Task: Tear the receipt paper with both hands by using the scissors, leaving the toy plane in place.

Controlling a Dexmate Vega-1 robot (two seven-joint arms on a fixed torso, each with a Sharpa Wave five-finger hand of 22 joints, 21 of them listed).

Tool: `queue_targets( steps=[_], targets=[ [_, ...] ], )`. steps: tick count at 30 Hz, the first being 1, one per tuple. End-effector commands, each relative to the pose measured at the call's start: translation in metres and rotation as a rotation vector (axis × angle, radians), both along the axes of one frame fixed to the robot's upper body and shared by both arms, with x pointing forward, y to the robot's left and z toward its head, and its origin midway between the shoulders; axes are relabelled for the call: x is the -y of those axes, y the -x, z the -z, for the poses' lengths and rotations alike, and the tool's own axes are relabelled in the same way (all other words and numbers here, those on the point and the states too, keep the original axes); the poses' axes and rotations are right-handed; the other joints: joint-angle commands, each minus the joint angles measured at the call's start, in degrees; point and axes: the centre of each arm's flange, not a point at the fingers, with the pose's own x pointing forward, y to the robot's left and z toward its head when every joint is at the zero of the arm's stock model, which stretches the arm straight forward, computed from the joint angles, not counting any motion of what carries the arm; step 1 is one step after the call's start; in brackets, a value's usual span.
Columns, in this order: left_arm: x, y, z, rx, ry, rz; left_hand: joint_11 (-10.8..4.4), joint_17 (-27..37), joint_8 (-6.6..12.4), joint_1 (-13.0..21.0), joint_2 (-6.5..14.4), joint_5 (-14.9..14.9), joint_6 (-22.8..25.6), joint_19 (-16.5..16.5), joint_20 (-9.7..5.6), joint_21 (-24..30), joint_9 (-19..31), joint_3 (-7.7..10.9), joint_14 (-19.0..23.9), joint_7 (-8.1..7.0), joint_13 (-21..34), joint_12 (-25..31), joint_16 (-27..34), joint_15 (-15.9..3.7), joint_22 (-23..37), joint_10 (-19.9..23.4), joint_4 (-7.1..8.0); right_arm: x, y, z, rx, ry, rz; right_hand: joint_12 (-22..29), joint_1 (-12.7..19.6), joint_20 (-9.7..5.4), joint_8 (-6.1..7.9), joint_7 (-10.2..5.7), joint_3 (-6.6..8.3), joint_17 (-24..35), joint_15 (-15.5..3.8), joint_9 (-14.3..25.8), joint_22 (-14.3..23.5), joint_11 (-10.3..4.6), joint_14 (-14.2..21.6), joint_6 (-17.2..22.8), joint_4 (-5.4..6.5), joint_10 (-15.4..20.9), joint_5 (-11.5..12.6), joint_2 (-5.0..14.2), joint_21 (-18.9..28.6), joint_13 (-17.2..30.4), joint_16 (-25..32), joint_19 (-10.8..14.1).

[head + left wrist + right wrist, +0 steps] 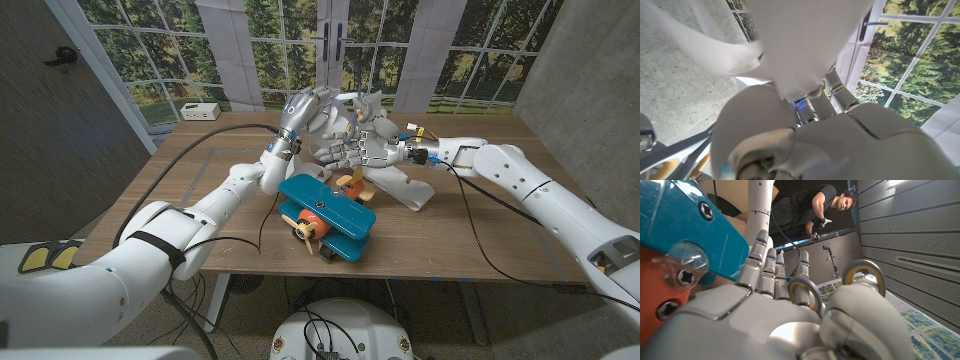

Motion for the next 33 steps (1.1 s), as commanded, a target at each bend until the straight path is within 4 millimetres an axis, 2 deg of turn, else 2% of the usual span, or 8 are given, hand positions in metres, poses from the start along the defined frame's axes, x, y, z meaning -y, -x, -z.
queue_targets(
  steps=[1, 10, 13, 33],
  targets=[
    [-0.0014, -0.004, -0.001, -0.013, -0.008, -0.01, 0.12, -0.11, -0.28, -0.45, 0.23, 0.07, 0.41, -0.06, -4.24, 0.34, 0.12, 0.15, 0.51, -0.24, 0.18, -0.23, 0.22, -0.07, 0.01, -0.02, -0.06, 0.0017, -0.0052, 0.0011, -0.009, 0.018, -0.007, 0.0, -0.29, -0.2, 0.49, 2.4, -0.15, 0.09, 0.04, -0.07, 0.23, -0.17, -0.27, -0.2, -0.39, 0.08, 0.08, 0.24, 0.05, -0.05, 0.09, -0.19],
    [0.0016, -0.008, -0.0036, -0.023, -0.018, -0.023, 0.09, -0.45, -0.5, -0.54, 0.24, 0.12, 0.75, -0.34, -4.13, 0.49, 0.0, 0.23, 0.27, 0.19, 0.22, -0.41, 0.19, -0.07, -0.11, -0.13, -0.09, 0.0028, -0.0049, 0.003, -0.018, 0.028, -0.019, -0.03, -0.17, -0.19, 0.55, 2.4, -0.01, 0.08, 0.02, -0.08, 0.22, -0.18, -0.26, -0.2, -0.7, -0.05, 0.02, 0.4, 0.05, -0.05, 0.1, -0.19],
    [0.003, -0.0083, -0.0044, -0.024, -0.021, -0.022, 0.08, -0.51, -0.55, -0.63, 0.23, 0.13, 1.02, -0.45, -4.15, 0.57, -0.06, 0.22, 0.24, -0.32, 0.16, -0.54, 0.27, -0.07, -0.15, -0.18, -0.04, 0.0048, -0.006, 0.0026, -0.02, 0.025, -0.011, -0.05, -0.25, -0.19, 0.53, 2.39, -0.03, 0.08, 0.07, -0.08, 0.23, -0.19, -0.26, -0.31, -0.79, -0.17, -0.03, 0.37, 0.05, -0.05, 0.1, -0.2],
    [0.0041, -0.0073, -0.0036, -0.023, -0.035, -0.014, 0.06, -0.83, -1.07, -0.95, 0.19, 0.24, 1.49, -0.8, -4.17, 0.77, -0.33, 0.31, 0.09, -0.52, 0.06, -0.97, 0.58, -0.07, -0.49, -0.22, 0.08, 0.0067, -0.0066, 0.0027, -0.019, 0.039, -0.005, -0.03, -0.62, -0.18, 0.59, 2.38, 0.0, 0.1, 0.09, -0.02, 0.28, -0.2, -0.29, -0.31, -1.18, -0.22, -0.12, 0.48, 0.09, -0.06, 0.11, -0.4]
  ],
)
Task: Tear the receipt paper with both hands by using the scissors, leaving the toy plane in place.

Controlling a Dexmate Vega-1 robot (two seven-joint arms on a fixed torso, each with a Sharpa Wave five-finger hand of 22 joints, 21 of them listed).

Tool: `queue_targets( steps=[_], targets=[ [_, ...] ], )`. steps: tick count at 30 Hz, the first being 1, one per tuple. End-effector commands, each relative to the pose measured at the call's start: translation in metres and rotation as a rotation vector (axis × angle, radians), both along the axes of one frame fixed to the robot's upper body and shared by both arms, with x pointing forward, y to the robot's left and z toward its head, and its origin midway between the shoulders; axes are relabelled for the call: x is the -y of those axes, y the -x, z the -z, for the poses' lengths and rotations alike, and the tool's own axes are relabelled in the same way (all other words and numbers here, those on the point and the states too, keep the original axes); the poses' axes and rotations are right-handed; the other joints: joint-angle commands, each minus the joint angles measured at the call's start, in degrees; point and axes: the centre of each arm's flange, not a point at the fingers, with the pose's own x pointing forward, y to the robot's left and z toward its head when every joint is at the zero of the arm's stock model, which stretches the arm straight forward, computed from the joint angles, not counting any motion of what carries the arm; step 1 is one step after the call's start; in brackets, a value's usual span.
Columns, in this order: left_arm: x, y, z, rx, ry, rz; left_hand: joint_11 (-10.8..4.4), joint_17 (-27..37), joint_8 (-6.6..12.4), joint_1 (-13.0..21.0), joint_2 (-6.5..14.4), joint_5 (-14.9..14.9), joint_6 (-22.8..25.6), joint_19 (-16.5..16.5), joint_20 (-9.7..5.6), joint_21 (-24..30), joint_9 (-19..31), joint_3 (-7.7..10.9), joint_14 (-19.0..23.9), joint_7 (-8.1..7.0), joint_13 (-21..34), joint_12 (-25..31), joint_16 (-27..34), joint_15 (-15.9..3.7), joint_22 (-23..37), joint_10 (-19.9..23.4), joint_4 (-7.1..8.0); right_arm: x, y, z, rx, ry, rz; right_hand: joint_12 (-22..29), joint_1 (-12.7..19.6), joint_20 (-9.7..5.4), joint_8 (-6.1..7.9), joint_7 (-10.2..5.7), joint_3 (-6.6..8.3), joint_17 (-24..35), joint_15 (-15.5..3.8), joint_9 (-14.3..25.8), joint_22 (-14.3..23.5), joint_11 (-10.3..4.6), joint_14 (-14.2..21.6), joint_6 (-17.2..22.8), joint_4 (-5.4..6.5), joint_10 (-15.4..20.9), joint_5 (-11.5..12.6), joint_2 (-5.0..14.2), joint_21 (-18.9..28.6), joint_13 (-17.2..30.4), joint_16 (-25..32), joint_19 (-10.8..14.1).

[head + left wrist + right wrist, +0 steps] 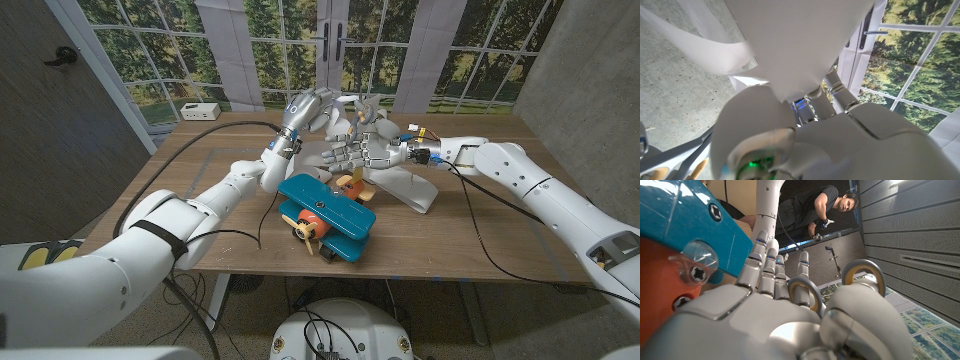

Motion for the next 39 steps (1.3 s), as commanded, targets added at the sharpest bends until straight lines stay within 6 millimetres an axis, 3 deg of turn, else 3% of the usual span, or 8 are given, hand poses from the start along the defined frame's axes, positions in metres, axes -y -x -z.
queue_targets(
  steps=[1, 5, 13, 39],
  targets=[
    [0.0003, 0.0013, -0.0008, 0.004, -0.003, 0.006, -0.04, -0.09, -0.25, -0.73, -0.05, 0.26, 0.55, -0.34, -4.18, 0.33, -0.1, 0.35, 0.05, -0.04, 0.26, -0.09, 0.57, -0.07, -0.02, -0.07, 0.05, -0.0004, 0.0009, 0.0009, 0.008, 0.019, -0.003, -0.04, -0.43, 0.04, 0.17, 2.59, 0.02, 0.12, 0.11, 0.04, 0.31, -0.1, -0.34, -0.19, -0.27, 0.06, -0.17, 0.26, 0.1, -0.06, 0.1, -0.27],
    [0.0003, 0.002, -0.0011, 0.007, -0.004, 0.008, -0.04, -0.2, -0.37, -0.73, -0.06, 0.28, 0.59, -0.27, -4.17, 0.42, -0.15, 0.4, -0.01, -0.08, 0.33, -0.1, 0.6, -0.07, -0.1, 0.02, -0.02, -0.0012, 0.0019, 0.0004, 0.017, 0.028, -0.003, -0.11, -0.31, 0.05, -0.25, 2.66, 0.11, 0.16, 0.12, -1.07, 0.35, -0.12, -0.73, -1.4, -1.14, -0.46, -0.59, -0.3, 0.16, -0.09, 0.11, -0.44],
    [-0.0002, 0.0042, -0.0001, 0.012, -0.009, 0.018, -0.04, -0.2, -0.58, -0.87, -0.09, 0.28, 0.8, -0.35, -4.21, 0.55, -0.26, 0.42, 0.07, -0.2, 0.41, -0.15, 0.88, -0.07, -0.24, 0.17, 0.01, -0.0005, 0.0032, -0.0045, 0.043, 0.036, -0.011, -0.21, -3.56, 0.06, -0.81, 2.68, -0.43, 0.19, 0.15, -3.08, 0.37, -0.06, -2.39, -6.67, -1.21, -4.42, 0.1, -1.63, 0.17, -0.17, 0.09, -1.17],
    [-0.0001, 0.0062, 0.0002, 0.017, -0.02, 0.028, -0.05, -0.6, -1.43, -1.13, -0.1, 0.27, 1.1, -0.57, -4.2, 1.06, -0.63, 0.55, -0.12, -0.07, 0.49, -0.5, 1.41, -0.06, -0.68, 0.56, -0.16, -0.0029, 0.0038, -0.0031, 0.031, 0.066, -0.004, -0.11, -3.88, 0.06, -0.74, 2.69, -0.01, 0.21, 0.13, -3.17, 0.37, -0.04, -2.93, -7.84, -1.45, -5.16, 0.16, -1.19, 0.18, -0.19, 0.12, -1.37]
  ],
)
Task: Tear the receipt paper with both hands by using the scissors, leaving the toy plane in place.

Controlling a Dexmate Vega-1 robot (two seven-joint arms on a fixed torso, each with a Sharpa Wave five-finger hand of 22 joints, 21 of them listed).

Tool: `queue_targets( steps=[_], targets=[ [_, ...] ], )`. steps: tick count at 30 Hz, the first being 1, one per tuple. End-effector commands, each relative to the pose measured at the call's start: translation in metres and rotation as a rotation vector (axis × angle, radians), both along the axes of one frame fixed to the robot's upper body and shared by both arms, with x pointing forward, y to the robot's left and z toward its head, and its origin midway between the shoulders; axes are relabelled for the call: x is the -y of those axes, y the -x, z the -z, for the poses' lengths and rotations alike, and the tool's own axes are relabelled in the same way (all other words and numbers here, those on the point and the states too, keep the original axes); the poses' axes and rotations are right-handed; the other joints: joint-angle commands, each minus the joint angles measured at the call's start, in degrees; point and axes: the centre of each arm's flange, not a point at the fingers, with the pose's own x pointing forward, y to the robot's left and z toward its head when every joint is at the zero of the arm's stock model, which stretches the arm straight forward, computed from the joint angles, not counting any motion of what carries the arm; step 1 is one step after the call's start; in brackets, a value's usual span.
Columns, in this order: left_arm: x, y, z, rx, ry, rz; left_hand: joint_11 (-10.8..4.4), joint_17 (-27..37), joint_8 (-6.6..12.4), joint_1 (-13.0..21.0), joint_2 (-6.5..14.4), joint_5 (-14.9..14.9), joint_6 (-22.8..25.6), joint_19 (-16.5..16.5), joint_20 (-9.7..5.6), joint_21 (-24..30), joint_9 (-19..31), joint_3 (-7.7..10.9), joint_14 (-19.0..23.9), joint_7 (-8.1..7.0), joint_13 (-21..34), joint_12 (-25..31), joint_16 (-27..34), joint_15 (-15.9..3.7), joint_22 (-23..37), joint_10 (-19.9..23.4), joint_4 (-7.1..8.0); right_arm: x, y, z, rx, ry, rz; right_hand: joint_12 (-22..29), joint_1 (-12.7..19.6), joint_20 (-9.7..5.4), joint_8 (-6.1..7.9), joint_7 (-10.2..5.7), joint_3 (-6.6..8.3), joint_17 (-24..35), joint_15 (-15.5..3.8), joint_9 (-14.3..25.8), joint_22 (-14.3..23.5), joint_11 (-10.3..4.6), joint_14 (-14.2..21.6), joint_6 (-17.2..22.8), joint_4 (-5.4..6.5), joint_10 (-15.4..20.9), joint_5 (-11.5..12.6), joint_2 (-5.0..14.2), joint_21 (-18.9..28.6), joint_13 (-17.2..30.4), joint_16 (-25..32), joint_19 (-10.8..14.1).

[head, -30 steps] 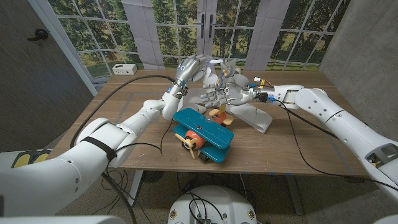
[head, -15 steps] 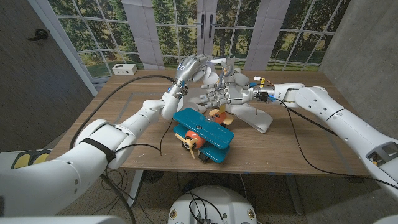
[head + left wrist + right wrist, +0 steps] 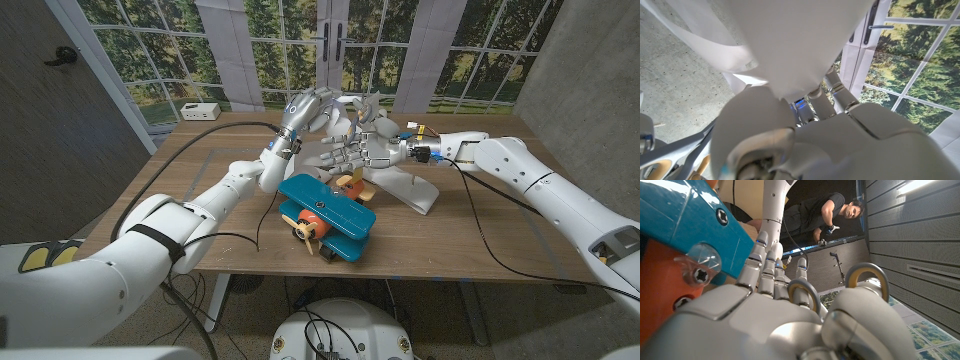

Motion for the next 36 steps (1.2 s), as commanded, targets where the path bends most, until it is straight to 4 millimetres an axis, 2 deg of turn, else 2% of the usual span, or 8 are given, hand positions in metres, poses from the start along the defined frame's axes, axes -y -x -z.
queue_targets(
  steps=[1, 10, 16, 18, 21, 29, 30, 36],
  targets=[
    [0.002, 0.0002, -0.0003, 0.001, -0.013, 0.003, -0.04, 0.18, -0.14, -0.45, -0.17, 0.27, 0.55, -0.38, -4.44, 0.29, 0.14, 0.41, -0.13, -0.2, 0.06, -0.13, 0.48, -0.06, 0.09, 0.54, -0.01, 0.0008, -0.001, 0.0015, -0.009, 0.01, 0.01, -0.12, -0.28, -0.15, -0.05, 3.51, 0.02, 0.22, 0.03, 0.18, 0.07, -0.03, -0.03, -0.69, -0.39, -0.26, 0.25, 0.44, 0.18, 0.11, 0.16, -0.12],
    [0.0023, 0.0001, 0.0027, -0.002, -0.029, 0.004, -0.03, 0.1, -0.35, -0.51, -0.19, 0.29, 0.78, -0.6, -4.43, 0.46, 0.02, 0.43, -0.18, -0.4, 0.05, -0.29, 0.68, -0.06, 0.0, 0.59, -0.08, 0.0041, -0.0016, 0.0006, -0.007, -0.002, 0.019, -0.06, -0.06, -0.15, 0.02, 3.51, 0.21, 0.21, 0.03, 0.22, 0.07, -0.04, 0.07, -0.65, -0.62, -0.07, 0.21, 0.7, 0.19, 0.1, 0.18, -0.08],
    [0.0023, 0.0006, 0.0034, -0.001, -0.035, 0.006, -0.04, -0.1, -0.47, -0.61, -0.17, 0.31, 1.05, -0.69, -4.43, 0.55, -0.07, 0.44, -0.37, -0.48, 0.1, -0.35, 0.69, -0.06, -0.11, 0.7, -0.05, 0.0031, -0.0006, 0.0015, -0.007, -0.002, 0.019, -0.04, 1.12, -0.15, 0.45, 3.48, 0.73, 0.17, -0.02, 0.7, 0.06, -0.01, 1.02, 1.4, -1.76, 1.54, -0.12, 1.27, 0.19, 0.1, 0.17, 0.12],
    [0.0023, 0.0009, 0.0036, 0.0, -0.037, 0.007, -0.04, -0.05, -0.48, -0.64, -0.18, 0.31, 1.17, -0.74, -4.44, 0.59, -0.1, 0.43, -0.33, -0.57, 0.15, -0.34, 0.8, -0.06, -0.12, 0.77, -0.05, 0.0031, -0.0004, 0.0012, -0.008, -0.003, 0.022, -0.01, 2.11, -0.15, 0.66, 3.43, 1.19, 0.17, 0.0, 1.13, 0.06, 0.0, 1.07, 2.89, -2.49, 2.06, -0.42, 1.77, 0.18, 0.1, 0.15, 0.11],
    [0.0023, 0.0012, 0.0038, 0.001, -0.039, 0.008, -0.03, -0.13, -0.53, -0.7, -0.19, 0.33, 1.3, -0.74, -4.51, 0.54, -0.14, 0.49, -0.4, -0.58, 0.05, -0.51, 0.82, -0.06, -0.25, 0.66, -0.01, 0.0031, 0.0, 0.0018, -0.008, 0.002, 0.028, -0.01, 3.78, -0.15, 0.71, 3.42, 2.78, 0.15, 0.0, 1.71, 0.05, -0.01, 1.52, 4.17, -3.9, 2.77, -2.05, 2.97, 0.18, 0.13, 0.15, 0.12],
    [0.0024, 0.0024, 0.0045, 0.005, -0.046, 0.011, -0.03, -0.2, -0.64, -0.76, -0.17, 0.35, 1.51, -0.82, -4.52, 0.65, -0.23, 0.51, -0.46, -0.62, 0.12, -0.55, 0.96, -0.06, -0.34, 0.82, 0.0, 0.0015, 0.001, 0.0059, -0.014, 0.019, 0.025, 0.1, 5.16, -0.16, 0.96, 3.37, 4.13, 0.12, 0.01, 2.41, 0.05, -0.02, 1.67, 6.03, -5.16, 4.35, -2.65, 3.15, 0.18, 0.19, 0.12, 0.15],
    [0.0025, 0.0026, 0.0047, 0.004, -0.045, 0.013, -0.03, -0.29, -0.72, -0.71, -0.2, 0.37, 1.43, -0.79, -4.46, 0.68, -0.25, 0.57, -0.54, -0.73, 0.05, -0.65, 0.92, -0.06, -0.39, 0.76, -0.11, 0.0014, 0.0011, 0.0059, -0.013, 0.02, 0.024, 0.07, 6.14, -0.16, 1.01, 3.37, 4.8, 0.09, -0.01, 2.59, 0.03, -0.02, 1.77, 6.5, -5.66, 4.69, -2.86, 3.43, 0.15, 0.2, 0.11, 0.06],
    [0.0029, 0.0036, 0.0053, 0.007, -0.047, 0.017, -0.04, -0.26, -0.81, -0.79, -0.16, 0.37, 1.61, -0.9, -4.5, 0.83, -0.32, 0.52, -0.52, -0.67, 0.14, -0.67, 1.12, -0.06, -0.4, 0.9, -0.06, 0.002, 0.0016, 0.0065, -0.017, 0.026, 0.036, 0.12, 8.31, -0.18, 1.21, 3.33, 6.76, 0.06, -0.04, 3.41, -0.12, -0.05, 2.51, 8.03, -6.36, 6.01, -3.63, 3.91, 0.03, 0.23, 0.19, 0.12]
  ],
)
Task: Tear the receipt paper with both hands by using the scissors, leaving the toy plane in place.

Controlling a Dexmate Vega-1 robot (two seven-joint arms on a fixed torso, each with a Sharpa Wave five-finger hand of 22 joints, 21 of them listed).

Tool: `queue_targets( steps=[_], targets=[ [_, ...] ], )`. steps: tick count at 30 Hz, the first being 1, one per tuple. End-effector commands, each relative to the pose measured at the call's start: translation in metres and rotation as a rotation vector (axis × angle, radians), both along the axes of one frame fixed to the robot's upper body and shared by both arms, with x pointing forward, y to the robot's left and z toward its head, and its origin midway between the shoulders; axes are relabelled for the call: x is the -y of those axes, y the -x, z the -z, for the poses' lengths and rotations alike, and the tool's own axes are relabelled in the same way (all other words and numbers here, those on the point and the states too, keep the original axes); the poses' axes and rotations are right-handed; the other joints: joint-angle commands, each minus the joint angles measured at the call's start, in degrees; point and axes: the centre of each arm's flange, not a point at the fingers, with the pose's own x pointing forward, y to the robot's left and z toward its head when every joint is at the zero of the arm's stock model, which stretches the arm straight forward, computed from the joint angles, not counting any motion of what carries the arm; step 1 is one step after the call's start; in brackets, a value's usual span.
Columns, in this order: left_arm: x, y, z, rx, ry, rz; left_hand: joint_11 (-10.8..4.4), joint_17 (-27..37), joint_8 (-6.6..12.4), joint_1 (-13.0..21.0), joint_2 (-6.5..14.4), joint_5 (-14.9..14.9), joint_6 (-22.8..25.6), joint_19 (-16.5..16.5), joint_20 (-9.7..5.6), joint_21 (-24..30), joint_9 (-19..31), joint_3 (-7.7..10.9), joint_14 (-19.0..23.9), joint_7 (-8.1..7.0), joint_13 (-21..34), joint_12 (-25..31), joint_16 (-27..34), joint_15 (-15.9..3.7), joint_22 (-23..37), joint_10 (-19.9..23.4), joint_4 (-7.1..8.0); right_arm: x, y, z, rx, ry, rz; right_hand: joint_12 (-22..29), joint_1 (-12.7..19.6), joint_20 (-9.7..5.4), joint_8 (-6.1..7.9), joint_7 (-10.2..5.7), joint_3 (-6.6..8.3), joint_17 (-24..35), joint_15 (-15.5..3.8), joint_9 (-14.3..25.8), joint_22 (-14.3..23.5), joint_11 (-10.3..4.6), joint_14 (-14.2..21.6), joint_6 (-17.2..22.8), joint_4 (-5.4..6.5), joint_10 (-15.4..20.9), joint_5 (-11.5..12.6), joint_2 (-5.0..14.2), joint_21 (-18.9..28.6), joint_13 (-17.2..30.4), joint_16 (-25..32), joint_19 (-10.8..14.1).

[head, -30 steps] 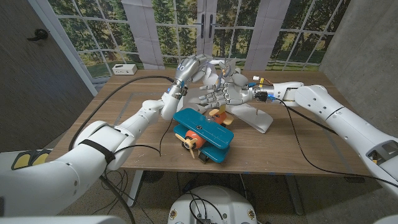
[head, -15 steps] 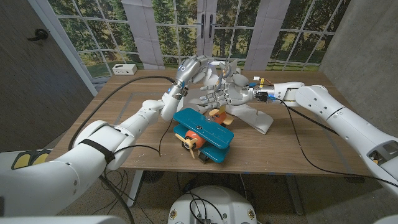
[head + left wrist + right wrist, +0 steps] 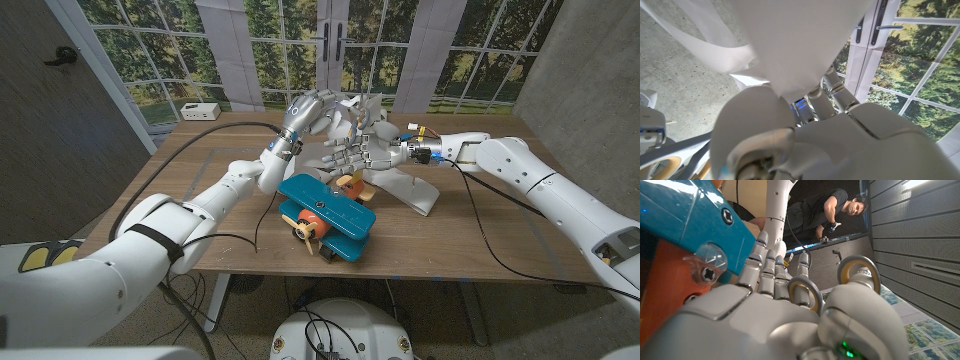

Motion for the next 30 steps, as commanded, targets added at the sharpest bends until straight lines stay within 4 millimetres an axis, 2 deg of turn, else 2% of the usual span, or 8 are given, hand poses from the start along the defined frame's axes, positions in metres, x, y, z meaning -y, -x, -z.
queue_targets(
  steps=[1, 6, 23, 30],
  targets=[
    [0.0004, 0.002, 0.0018, 0.004, -0.007, 0.007, 0.19, 0.01, -0.15, -0.6, 0.04, 0.38, 0.62, -0.16, -4.64, 0.34, -0.04, 0.4, -0.22, -0.06, 0.17, -0.21, 0.29, -0.17, 0.06, 0.69, 0.12, 0.0, 0.0008, 0.0033, -0.004, 0.018, 0.021, 0.09, 1.61, -0.17, 0.63, 2.61, 1.38, 0.04, -0.06, 0.89, 0.04, -0.05, 1.16, 1.97, -0.26, 1.4, -0.71, 0.15, 0.02, 0.09, 0.21, 0.19],
    [0.0001, 0.0027, 0.002, 0.007, -0.01, 0.009, 0.18, -0.09, -0.27, -0.62, 0.06, 0.38, 0.71, -0.3, -4.62, 0.52, -0.1, 0.37, -0.29, -0.14, 0.12, -0.36, 0.37, -0.16, 0.07, 0.7, 0.06, 0.0005, 0.0012, 0.0035, -0.01, 0.02, 0.031, 0.44, 4.99, -0.2, 1.12, 2.54, 3.66, 0.01, -0.84, 1.72, 0.03, -0.39, 1.74, 4.06, -1.18, 3.25, -1.1, 1.56, 0.02, 0.15, 0.3, 0.2],
    [-0.0017, 0.0058, 0.0045, 0.014, -0.012, 0.017, 0.17, -0.18, -0.52, -0.76, 0.0, 0.41, 1.01, -0.27, -4.65, 0.64, -0.26, 0.48, -0.38, -0.1, 0.15, -0.61, 0.72, -0.16, -0.24, 0.8, 0.03, 0.0013, 0.0031, 0.0048, -0.014, 0.027, 0.045, 0.68, 6.59, -0.26, 1.55, 2.5, 4.62, 0.0, -1.66, 2.0, 0.03, -0.74, 2.3, 5.32, -1.61, 4.39, -1.28, 2.13, 0.12, 0.18, 0.47, 0.57],
    [-0.0031, 0.0069, 0.0057, 0.017, -0.012, 0.018, 0.16, -0.3, -0.6, -0.78, 0.02, 0.42, 1.23, -0.34, -4.61, 0.79, -0.34, 0.51, -0.47, -0.03, 0.18, -0.71, 0.83, -0.16, -0.31, 0.9, -0.05, 0.0008, 0.0035, 0.0033, -0.012, 0.028, 0.058, 0.79, 8.26, -0.32, 1.94, 2.41, 5.65, 0.03, -2.28, 2.23, 0.01, -1.55, 2.68, 6.38, -2.06, 5.06, -1.28, 2.97, 0.13, 0.2, 0.59, 0.74]
  ],
)
